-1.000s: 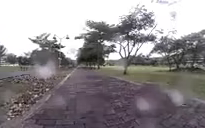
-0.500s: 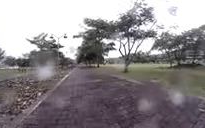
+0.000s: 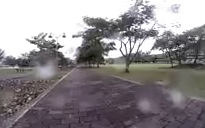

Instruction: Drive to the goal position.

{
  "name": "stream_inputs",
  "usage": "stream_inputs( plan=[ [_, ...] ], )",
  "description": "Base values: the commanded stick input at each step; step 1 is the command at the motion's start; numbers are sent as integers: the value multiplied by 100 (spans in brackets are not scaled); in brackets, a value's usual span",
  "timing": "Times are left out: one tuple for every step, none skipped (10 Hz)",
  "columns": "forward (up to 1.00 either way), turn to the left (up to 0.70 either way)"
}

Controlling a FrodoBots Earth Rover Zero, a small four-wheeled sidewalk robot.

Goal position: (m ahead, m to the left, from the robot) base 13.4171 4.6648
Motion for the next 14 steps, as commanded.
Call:
stream_inputs(
  plan=[
    [70,0],
    [70,0],
    [70,0],
    [70,0],
    [70,0],
    [70,0],
    [70,8],
    [70,35],
    [70,31],
    [70,2],
    [70,0],
    [70,0],
    [70,0],
    [70,0]
  ],
)
